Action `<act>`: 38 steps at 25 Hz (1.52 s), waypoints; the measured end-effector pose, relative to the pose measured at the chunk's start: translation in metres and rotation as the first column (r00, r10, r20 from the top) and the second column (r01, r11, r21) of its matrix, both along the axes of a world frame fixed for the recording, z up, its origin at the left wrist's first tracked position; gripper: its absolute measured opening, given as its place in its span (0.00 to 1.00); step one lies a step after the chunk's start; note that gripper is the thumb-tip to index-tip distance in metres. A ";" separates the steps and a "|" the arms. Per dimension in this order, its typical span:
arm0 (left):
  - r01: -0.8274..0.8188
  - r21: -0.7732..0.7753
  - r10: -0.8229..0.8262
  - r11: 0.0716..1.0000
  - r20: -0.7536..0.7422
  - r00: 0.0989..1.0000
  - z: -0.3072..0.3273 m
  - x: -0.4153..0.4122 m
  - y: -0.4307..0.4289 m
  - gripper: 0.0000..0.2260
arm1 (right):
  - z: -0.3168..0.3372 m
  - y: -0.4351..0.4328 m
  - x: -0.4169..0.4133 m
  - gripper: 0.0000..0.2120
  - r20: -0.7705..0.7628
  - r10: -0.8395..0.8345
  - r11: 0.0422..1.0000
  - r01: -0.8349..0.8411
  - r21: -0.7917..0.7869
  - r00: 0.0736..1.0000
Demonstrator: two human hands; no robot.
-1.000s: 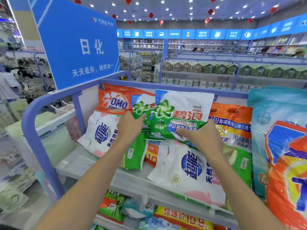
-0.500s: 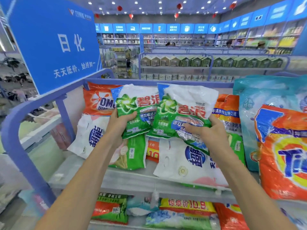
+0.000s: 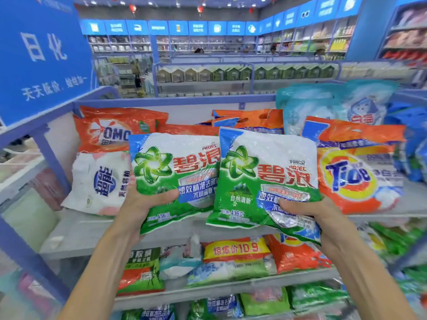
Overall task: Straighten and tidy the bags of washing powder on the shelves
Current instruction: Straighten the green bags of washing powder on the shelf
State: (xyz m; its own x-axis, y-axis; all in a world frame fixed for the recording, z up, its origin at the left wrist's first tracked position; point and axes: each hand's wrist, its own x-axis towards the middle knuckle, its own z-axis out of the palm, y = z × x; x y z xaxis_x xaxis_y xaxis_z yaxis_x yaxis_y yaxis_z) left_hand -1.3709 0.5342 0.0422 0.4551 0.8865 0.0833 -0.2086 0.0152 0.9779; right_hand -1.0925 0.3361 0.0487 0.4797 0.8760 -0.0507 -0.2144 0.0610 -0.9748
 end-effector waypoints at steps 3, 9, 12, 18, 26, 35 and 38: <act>0.069 0.004 -0.068 0.998 -0.018 0.997 -0.005 0.026 -0.037 0.47 | -0.004 -0.053 0.018 0.48 -0.026 -0.067 0.998 0.067 -0.012 0.997; 0.336 -0.056 -0.334 0.940 0.044 0.941 -0.006 0.122 -0.121 0.30 | -0.008 -0.176 0.064 0.40 -0.144 -0.169 0.985 0.172 0.008 0.975; 0.431 -0.046 -0.430 0.901 0.031 0.902 -0.004 0.183 -0.172 0.33 | -0.014 -0.242 0.093 0.40 -0.178 -0.250 0.968 0.249 -0.029 0.952; 0.546 -0.084 -0.542 0.834 0.064 0.838 -0.015 0.285 -0.273 0.33 | -0.025 -0.367 0.154 0.42 -0.198 -0.406 0.911 0.412 -0.015 0.892; 0.686 -0.096 -0.683 0.721 0.065 0.727 -0.027 0.397 -0.354 0.37 | -0.038 -0.470 0.230 0.28 -0.196 -0.534 0.843 0.536 -0.046 0.822; 0.722 -0.119 -0.722 0.682 0.052 0.690 -0.026 0.573 -0.394 0.41 | -0.034 -0.509 0.394 0.29 -0.187 -0.594 0.799 0.600 -0.026 0.782; 0.717 -0.141 -0.717 0.683 0.062 0.695 -0.026 0.636 -0.402 0.43 | -0.027 -0.518 0.456 0.28 -0.182 -0.596 0.798 0.602 -0.026 0.782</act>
State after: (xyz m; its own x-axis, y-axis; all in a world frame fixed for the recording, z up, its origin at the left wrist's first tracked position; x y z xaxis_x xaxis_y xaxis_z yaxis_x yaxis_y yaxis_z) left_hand -0.7347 0.1322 0.0165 0.9566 0.2910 -0.0142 -0.0768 0.2987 0.9512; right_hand -0.6368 -0.1823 0.0213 0.8946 0.4174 -0.1597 -0.2875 0.2638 -0.9208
